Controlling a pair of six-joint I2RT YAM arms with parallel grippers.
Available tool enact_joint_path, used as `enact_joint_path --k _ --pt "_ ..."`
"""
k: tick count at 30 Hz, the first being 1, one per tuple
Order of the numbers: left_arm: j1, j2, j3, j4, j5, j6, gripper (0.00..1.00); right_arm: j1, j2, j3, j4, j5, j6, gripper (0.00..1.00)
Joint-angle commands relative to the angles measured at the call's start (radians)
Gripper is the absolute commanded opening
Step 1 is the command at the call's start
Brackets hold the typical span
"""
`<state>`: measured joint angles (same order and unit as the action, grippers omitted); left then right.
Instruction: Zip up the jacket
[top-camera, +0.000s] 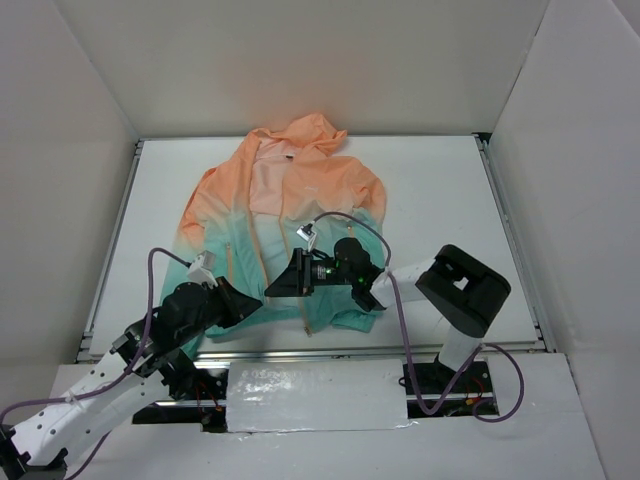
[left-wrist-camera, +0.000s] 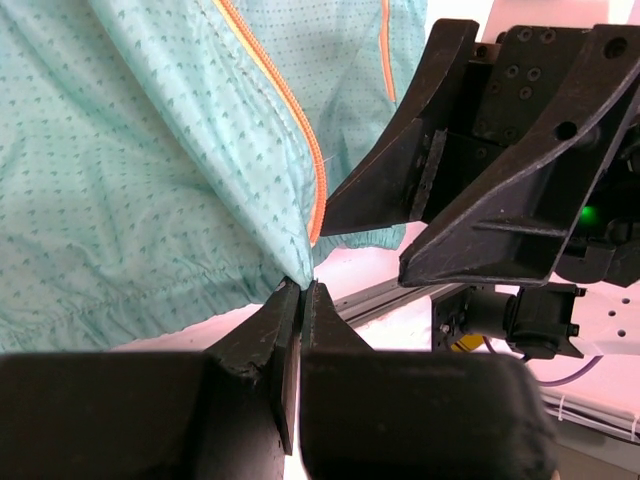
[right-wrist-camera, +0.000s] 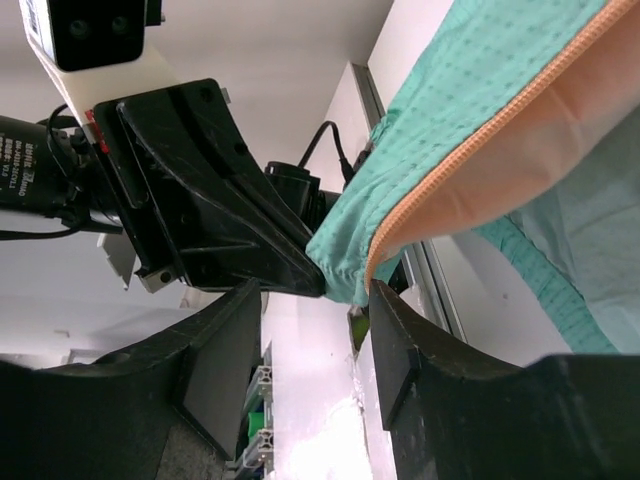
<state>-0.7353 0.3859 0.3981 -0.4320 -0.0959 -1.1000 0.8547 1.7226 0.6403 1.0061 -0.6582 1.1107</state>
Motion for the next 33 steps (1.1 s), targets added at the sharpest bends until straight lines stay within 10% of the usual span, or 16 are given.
enact_joint_path --k 1,22,27,33 --pt "0.005 -0.001 -0.015 0.070 0.028 0.005 0.00 0.003 0.026 0.048 0.086 -0.024 0.006 0.54" --pt "0.005 -0.001 0.005 0.056 0.022 0.002 0.00 0.004 0.074 0.050 0.037 0.014 -0.006 0.51" --pt "0.004 0.005 -0.005 0.068 0.031 -0.003 0.00 0.004 0.098 0.070 0.091 -0.014 0.029 0.39" --pt "0.004 0.010 -0.013 0.062 0.028 -0.001 0.00 0.004 0.068 0.067 0.066 -0.011 0.018 0.00"
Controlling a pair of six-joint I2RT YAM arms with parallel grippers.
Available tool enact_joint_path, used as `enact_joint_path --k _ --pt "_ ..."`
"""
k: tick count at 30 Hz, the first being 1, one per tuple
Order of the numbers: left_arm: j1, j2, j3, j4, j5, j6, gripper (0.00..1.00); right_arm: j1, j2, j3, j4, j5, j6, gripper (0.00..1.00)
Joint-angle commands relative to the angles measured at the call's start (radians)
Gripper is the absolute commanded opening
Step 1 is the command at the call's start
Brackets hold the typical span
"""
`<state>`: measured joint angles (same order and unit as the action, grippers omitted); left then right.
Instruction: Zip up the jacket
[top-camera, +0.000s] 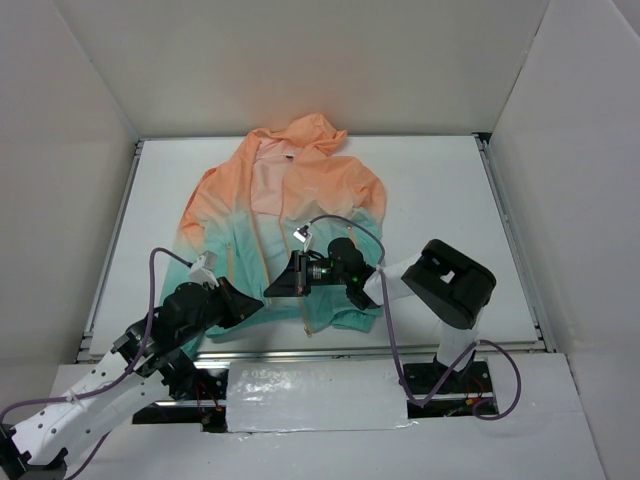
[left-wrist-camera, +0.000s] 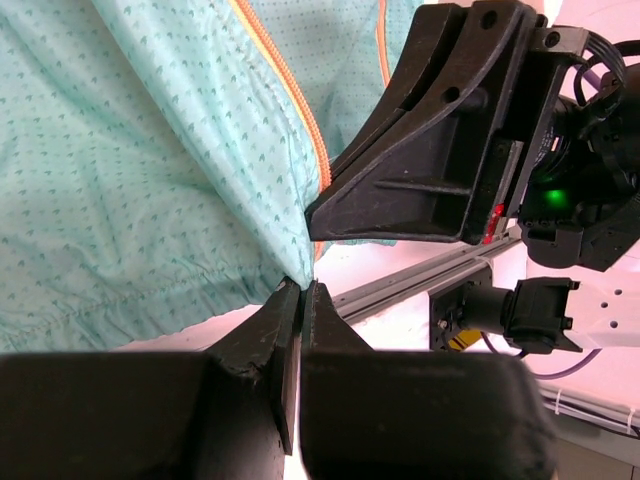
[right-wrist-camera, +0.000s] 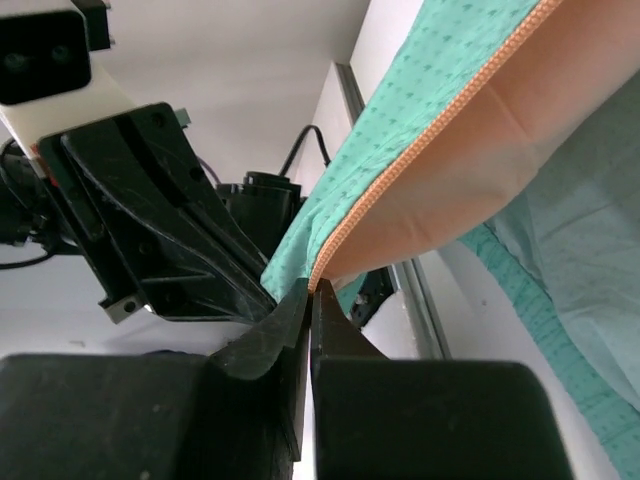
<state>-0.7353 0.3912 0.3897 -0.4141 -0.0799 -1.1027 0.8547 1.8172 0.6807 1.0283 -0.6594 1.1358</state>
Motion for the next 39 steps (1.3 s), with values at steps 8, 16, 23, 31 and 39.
enact_joint_path --k 8,16,23,31,39 --pt "0.004 0.023 0.028 -0.029 -0.043 0.014 0.52 0.029 -0.154 0.054 -0.345 0.098 -0.160 0.00" --pt "0.005 0.067 0.025 0.035 -0.014 0.024 0.57 0.041 -0.206 0.049 -0.456 0.144 -0.195 0.00" --pt "0.005 0.074 0.003 0.112 0.034 0.017 0.53 0.046 -0.206 0.060 -0.478 0.147 -0.196 0.00" --pt "0.005 0.101 -0.018 0.129 0.055 0.014 0.47 0.046 -0.210 0.054 -0.453 0.153 -0.176 0.00" --pt "0.005 0.136 -0.017 0.098 0.049 0.033 0.46 0.044 -0.211 0.048 -0.421 0.156 -0.154 0.00"
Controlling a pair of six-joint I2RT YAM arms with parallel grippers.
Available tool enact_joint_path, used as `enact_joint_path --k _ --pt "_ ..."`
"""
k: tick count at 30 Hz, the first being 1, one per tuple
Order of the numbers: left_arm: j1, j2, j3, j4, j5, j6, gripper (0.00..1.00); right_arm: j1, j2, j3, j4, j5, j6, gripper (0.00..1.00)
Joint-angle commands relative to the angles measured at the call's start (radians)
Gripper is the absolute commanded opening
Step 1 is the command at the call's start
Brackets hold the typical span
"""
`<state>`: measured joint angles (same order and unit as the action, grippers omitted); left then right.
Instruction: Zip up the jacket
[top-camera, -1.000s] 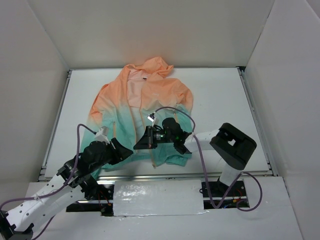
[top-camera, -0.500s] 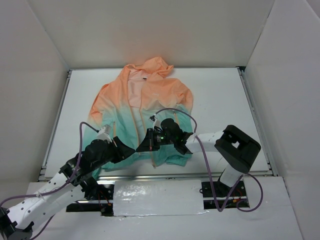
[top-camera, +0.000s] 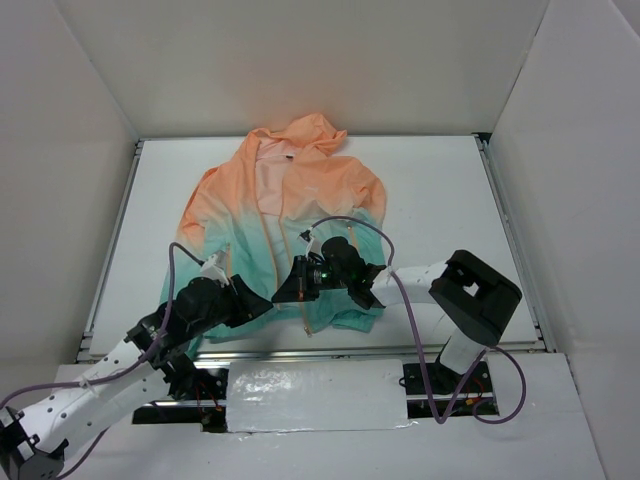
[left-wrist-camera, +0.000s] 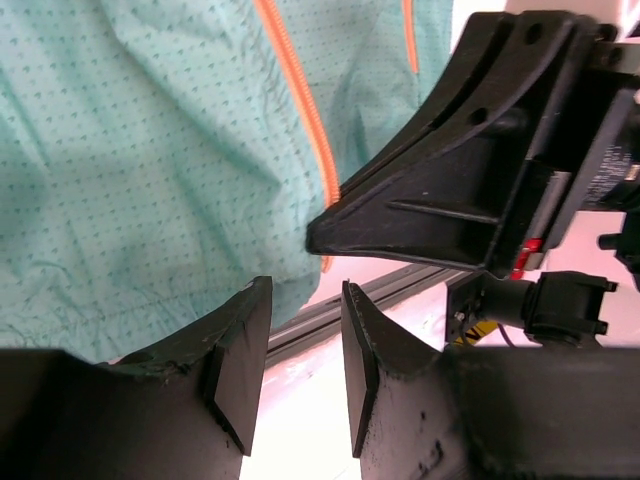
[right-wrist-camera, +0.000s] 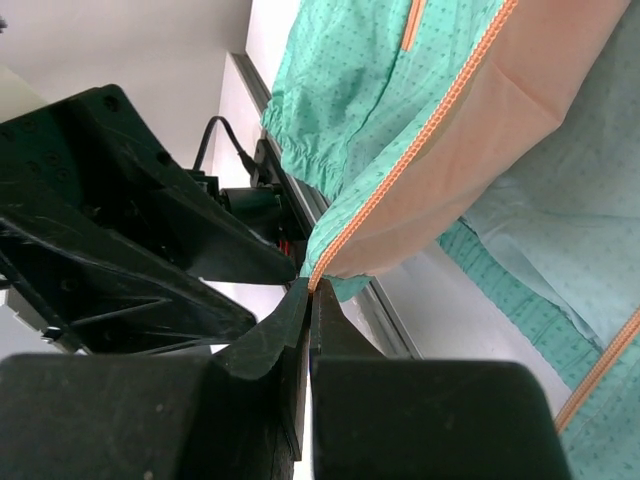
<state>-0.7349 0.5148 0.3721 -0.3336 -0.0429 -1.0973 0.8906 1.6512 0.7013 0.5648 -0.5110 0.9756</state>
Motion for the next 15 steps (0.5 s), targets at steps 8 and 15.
enact_joint_path --k 8,15 --pt "0.003 0.040 -0.042 0.088 0.034 0.017 0.45 0.008 -0.036 0.029 0.069 -0.012 0.023 0.00" --pt "0.005 0.030 -0.052 0.097 0.034 0.017 0.44 0.010 -0.031 0.030 0.076 -0.023 0.026 0.00"
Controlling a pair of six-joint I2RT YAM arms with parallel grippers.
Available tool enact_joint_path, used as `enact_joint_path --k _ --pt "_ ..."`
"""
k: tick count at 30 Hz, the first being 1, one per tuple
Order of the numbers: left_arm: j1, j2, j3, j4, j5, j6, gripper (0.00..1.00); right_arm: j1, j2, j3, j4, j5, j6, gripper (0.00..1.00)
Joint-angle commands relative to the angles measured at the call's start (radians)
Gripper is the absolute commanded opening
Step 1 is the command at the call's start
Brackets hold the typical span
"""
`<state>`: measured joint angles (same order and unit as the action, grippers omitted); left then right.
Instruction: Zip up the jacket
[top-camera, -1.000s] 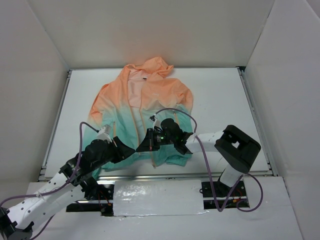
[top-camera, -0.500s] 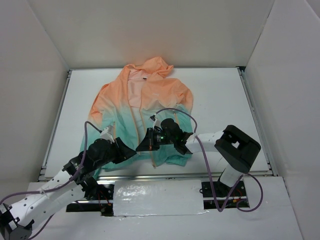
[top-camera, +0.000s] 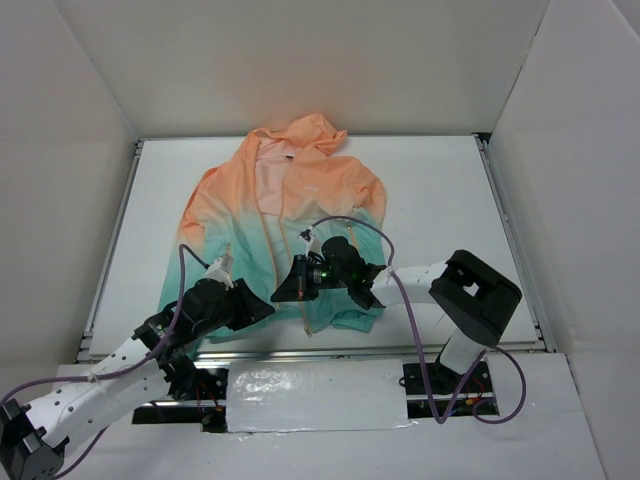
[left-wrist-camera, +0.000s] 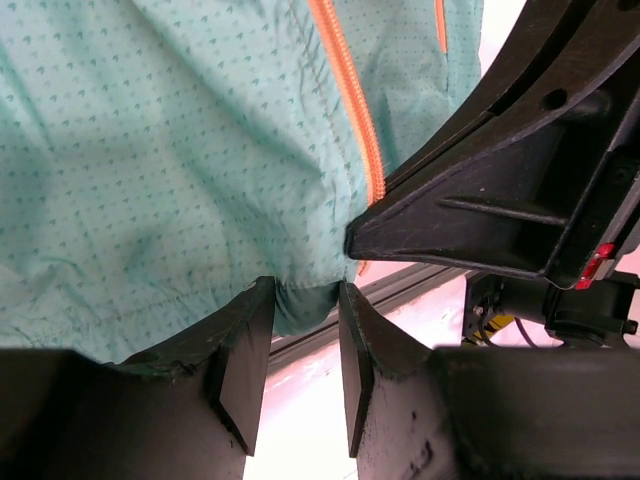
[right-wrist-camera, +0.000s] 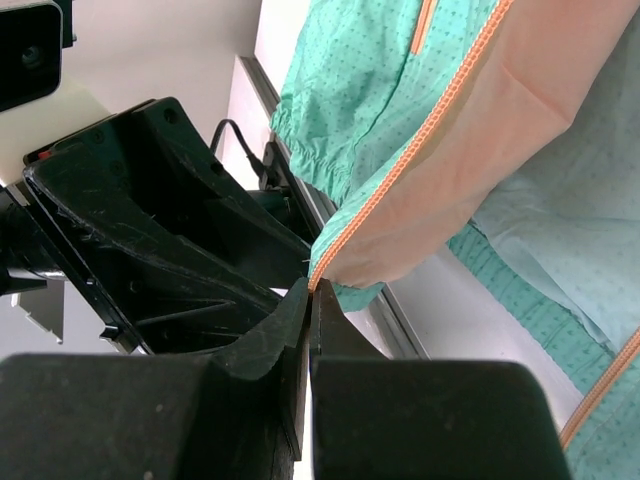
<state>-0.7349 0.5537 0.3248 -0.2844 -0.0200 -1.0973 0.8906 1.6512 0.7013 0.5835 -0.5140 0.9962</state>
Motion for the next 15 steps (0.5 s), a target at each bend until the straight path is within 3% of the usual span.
enact_joint_path --k 1,9,15 --pt "0.005 -0.012 -0.006 0.050 0.011 0.019 0.44 0.010 -0.030 0.027 0.061 -0.023 0.007 0.00" --pt "0.005 -0.054 -0.018 0.074 0.011 0.014 0.43 0.010 -0.016 0.015 0.065 -0.026 0.010 0.00" --pt "0.005 -0.058 -0.026 0.085 0.011 0.008 0.31 0.008 -0.024 0.003 0.059 -0.021 0.007 0.00"
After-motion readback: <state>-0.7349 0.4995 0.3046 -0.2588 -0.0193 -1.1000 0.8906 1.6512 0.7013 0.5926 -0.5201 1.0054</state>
